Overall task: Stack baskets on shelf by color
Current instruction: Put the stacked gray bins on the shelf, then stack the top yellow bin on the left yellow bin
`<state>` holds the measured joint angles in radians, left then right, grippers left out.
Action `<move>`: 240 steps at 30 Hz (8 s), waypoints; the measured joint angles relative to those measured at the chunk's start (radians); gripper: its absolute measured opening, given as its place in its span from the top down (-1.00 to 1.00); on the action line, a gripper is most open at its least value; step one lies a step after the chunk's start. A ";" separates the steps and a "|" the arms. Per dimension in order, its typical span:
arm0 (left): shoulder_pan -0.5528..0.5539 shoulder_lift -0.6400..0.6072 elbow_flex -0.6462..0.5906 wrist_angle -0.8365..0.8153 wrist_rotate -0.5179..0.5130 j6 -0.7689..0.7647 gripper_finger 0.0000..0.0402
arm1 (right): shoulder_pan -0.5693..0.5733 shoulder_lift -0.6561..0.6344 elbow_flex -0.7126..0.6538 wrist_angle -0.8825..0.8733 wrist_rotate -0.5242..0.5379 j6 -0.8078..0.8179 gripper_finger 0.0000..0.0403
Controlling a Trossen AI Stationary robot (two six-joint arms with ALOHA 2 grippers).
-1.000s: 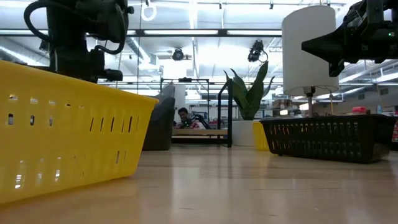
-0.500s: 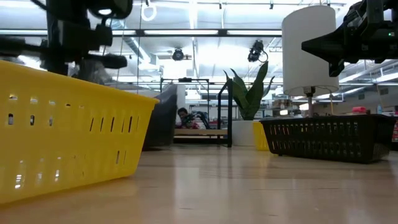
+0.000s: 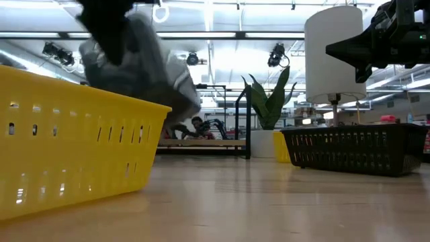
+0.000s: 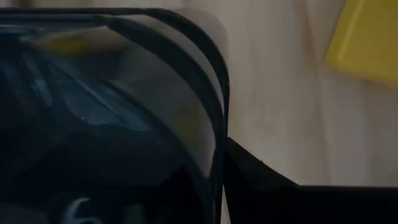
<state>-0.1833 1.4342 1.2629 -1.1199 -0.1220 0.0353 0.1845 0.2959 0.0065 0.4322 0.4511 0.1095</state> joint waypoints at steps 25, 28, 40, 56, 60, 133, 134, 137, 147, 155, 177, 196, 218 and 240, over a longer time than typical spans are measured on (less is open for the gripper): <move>0.503 0.112 0.087 -0.210 -0.149 0.115 0.90 | 0.000 0.000 0.000 0.000 0.000 0.000 0.91; 0.522 0.153 0.087 -0.231 -0.152 0.161 0.90 | 0.000 0.000 0.000 0.000 0.000 0.000 0.91; 0.582 0.176 0.087 -0.308 -0.141 0.230 0.90 | 0.000 0.000 0.000 0.000 0.000 0.000 0.91; 0.591 0.072 -0.125 -0.149 -0.137 0.242 0.88 | 0.000 0.000 0.000 0.000 0.000 0.000 0.91; 0.593 0.069 -0.143 -0.156 -0.155 0.194 0.71 | 0.000 0.000 0.000 0.000 0.000 0.000 0.91; 0.219 0.754 0.397 0.865 -0.081 0.291 0.00 | 0.000 0.000 0.000 0.000 0.000 0.000 0.91; 0.221 0.762 0.398 0.879 -0.076 0.290 0.00 | 0.000 0.000 0.000 0.001 0.000 0.000 0.91; 0.231 0.774 0.396 0.860 -0.050 0.291 0.03 | 0.000 0.000 0.000 0.000 0.000 0.000 0.91; 0.233 0.796 0.397 0.875 -0.040 0.299 0.27 | 0.000 0.000 0.000 0.001 0.000 0.000 0.91; 0.233 0.796 0.397 0.859 -0.041 0.364 0.68 | 0.000 0.000 0.000 0.000 0.000 0.000 0.91; 0.126 0.650 0.527 0.549 -0.109 0.420 0.93 | 0.000 0.000 0.000 -0.001 0.000 0.000 0.91; -0.391 0.409 0.526 -0.017 -0.027 -0.116 0.93 | 0.000 0.000 0.000 0.001 0.000 0.000 0.91; -0.634 0.346 0.392 0.016 -0.102 -0.502 0.92 | 0.000 0.000 0.000 0.000 0.000 0.000 0.91; -0.631 0.348 0.268 0.160 -0.311 -0.461 0.92 | 0.000 0.000 0.000 0.000 0.000 0.000 0.91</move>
<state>-0.8141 1.7821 1.5307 -0.9603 -0.4332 -0.4260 0.1848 0.2962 0.0066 0.4324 0.4511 0.1096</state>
